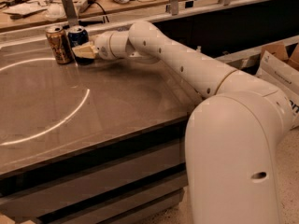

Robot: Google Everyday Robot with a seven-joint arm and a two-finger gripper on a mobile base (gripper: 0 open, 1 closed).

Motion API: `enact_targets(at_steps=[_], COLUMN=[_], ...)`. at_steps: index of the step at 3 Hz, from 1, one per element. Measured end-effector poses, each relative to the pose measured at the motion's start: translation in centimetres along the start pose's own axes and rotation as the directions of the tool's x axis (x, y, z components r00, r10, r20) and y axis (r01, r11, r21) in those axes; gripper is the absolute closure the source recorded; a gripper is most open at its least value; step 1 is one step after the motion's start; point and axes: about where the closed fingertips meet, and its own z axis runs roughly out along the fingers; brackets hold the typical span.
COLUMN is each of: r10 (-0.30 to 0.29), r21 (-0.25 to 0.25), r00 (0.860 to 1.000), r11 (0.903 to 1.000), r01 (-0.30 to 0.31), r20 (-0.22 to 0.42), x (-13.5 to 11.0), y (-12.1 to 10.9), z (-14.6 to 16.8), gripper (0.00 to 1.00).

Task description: Move pepsi can near orange can

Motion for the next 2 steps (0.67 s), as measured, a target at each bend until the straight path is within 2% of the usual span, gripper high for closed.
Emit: enact_targets(at_steps=[2], r10=[-0.02], r21=[-0.022], r00=[0.999], r11=[0.9996], r01=[0.02], r20=[-0.033], x=[0.21], y=[0.64], z=[-0.33], gripper=[0.1])
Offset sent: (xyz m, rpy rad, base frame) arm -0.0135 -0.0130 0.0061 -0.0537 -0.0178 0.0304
